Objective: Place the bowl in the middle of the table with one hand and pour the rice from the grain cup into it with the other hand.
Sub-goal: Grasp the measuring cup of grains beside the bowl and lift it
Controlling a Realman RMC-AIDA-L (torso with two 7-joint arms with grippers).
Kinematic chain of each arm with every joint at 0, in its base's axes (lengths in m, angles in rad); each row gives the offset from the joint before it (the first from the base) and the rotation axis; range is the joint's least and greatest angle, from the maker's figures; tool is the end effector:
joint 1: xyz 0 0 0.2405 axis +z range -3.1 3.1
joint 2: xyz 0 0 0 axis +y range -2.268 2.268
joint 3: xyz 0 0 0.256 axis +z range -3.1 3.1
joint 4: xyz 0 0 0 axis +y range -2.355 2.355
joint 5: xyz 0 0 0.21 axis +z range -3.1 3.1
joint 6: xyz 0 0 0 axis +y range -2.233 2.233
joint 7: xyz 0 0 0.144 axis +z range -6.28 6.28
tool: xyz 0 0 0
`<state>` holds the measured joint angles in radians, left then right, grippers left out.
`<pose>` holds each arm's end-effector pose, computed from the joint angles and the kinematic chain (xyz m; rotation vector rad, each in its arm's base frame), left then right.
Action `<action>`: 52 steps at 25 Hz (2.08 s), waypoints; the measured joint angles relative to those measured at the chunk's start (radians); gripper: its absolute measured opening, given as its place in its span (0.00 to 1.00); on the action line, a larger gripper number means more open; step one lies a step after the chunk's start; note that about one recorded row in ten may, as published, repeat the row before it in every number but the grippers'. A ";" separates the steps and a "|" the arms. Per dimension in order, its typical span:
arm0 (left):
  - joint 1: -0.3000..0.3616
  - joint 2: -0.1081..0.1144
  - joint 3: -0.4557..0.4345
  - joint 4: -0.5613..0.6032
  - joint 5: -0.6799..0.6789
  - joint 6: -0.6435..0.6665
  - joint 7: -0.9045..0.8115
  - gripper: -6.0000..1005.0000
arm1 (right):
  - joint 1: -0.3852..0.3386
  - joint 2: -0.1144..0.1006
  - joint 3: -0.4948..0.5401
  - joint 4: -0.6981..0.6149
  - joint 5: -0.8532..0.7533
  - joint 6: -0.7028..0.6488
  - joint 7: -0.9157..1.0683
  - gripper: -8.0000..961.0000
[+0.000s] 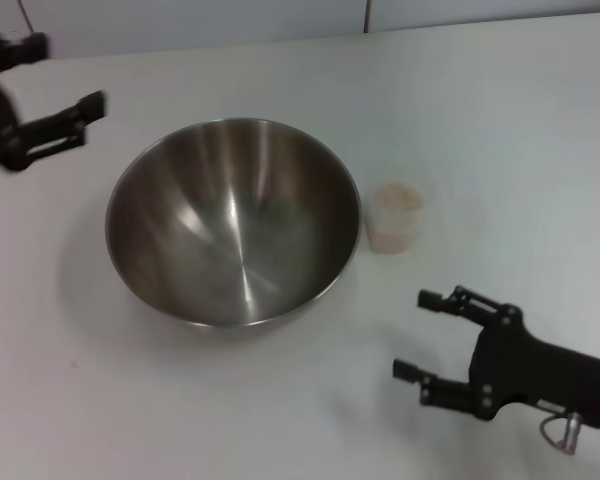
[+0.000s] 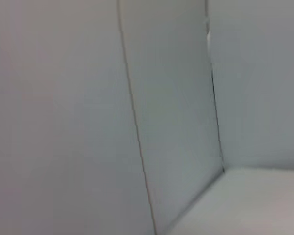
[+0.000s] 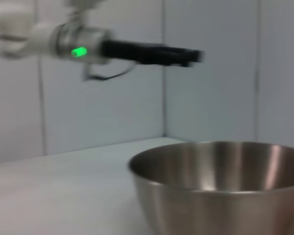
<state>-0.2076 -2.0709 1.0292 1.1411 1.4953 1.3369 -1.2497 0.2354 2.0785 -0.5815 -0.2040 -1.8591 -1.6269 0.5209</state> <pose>-0.2424 0.3222 0.0708 -2.3595 -0.1517 -0.7102 0.3302 0.1981 -0.0496 -2.4628 0.3452 0.8623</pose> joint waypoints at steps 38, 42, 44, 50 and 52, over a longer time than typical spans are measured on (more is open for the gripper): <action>0.064 0.005 -0.133 -0.073 0.243 0.298 0.060 0.86 | 0.131 0.009 0.647 0.262 -0.032 0.425 -0.293 0.86; 0.063 0.004 -0.132 -0.072 0.251 0.298 0.059 0.86 | 0.151 0.009 0.655 0.272 -0.029 0.444 -0.300 0.86; 0.062 0.004 -0.132 -0.072 0.255 0.299 0.059 0.86 | 0.157 0.009 0.660 0.278 -0.026 0.444 -0.313 0.86; 0.061 0.003 -0.131 -0.072 0.260 0.299 0.058 0.86 | 0.185 0.009 0.675 0.281 -0.025 0.468 -0.324 0.86; 0.060 0.003 -0.130 -0.072 0.260 0.299 0.058 0.86 | 0.188 0.009 0.682 0.285 -0.024 0.468 -0.331 0.86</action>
<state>-0.1474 -2.0679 0.8987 1.0688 1.7557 1.6361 -1.1920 0.4239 2.0878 0.1009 0.0807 -1.8835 -1.1585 0.1898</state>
